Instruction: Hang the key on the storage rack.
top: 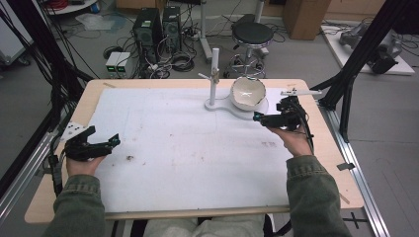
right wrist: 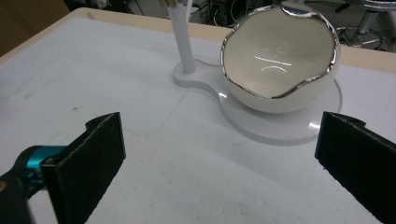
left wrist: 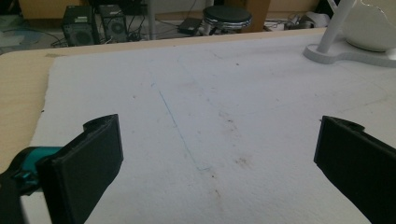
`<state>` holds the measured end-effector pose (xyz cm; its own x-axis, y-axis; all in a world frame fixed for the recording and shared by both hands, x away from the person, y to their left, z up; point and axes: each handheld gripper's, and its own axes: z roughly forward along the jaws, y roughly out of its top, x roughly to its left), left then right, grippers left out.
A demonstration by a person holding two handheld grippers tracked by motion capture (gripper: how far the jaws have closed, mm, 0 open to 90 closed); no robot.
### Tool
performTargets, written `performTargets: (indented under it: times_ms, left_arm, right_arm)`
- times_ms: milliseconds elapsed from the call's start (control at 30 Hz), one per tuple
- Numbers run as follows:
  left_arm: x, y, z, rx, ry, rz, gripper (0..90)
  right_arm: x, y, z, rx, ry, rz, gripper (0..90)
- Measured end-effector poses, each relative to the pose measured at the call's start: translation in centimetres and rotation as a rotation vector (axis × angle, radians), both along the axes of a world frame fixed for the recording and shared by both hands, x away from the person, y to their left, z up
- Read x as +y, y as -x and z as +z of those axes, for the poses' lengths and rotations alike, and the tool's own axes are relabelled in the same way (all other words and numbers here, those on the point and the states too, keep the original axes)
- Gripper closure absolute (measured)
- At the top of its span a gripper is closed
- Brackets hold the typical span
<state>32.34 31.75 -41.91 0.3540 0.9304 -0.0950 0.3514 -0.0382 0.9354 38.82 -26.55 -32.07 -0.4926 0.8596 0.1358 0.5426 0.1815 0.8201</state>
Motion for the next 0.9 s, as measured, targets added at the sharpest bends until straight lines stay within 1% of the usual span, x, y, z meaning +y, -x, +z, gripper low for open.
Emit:
performTargets:
  times_ms: [200,300,400,567,633,733,800,900]
  left_arm:
    - [0.0,0.0,0.0,0.0,0.0,0.0,1.7]
    - [0.0,0.0,0.0,0.0,0.0,0.0,1.7]
    - [0.0,0.0,0.0,-0.001,0.0,0.001,1.7]
    - [0.0,0.0,0.0,0.0,0.0,0.001,1.8]
    - [0.0,0.0,0.0,0.0,-0.001,0.001,1.7]
    - [0.0,0.0,0.0,-0.002,0.002,0.006,1.7]
    - [0.0,0.0,0.0,-0.002,0.001,0.006,1.8]
    - [0.0,0.0,0.0,0.0,-0.002,0.002,1.7]
  right_arm:
    - [-0.7,0.4,-0.6,0.004,0.004,-0.011,0.7]
    - [-1.0,0.9,-1.1,-0.012,0.009,-0.017,0.7]
    - [-1.2,1.3,-1.6,-0.03,0.023,-0.031,0.7]
    - [-1.7,1.8,-2.5,-0.033,0.024,-0.043,0.7]
    - [-1.8,2.0,-2.9,-0.029,0.031,-0.044,0.7]
    - [-2.0,2.3,-3.5,-0.025,0.028,-0.048,0.7]
    - [-2.2,2.5,-4.0,-0.028,0.024,-0.056,0.7]
    - [-2.5,2.9,-4.7,-0.019,0.023,-0.071,0.7]
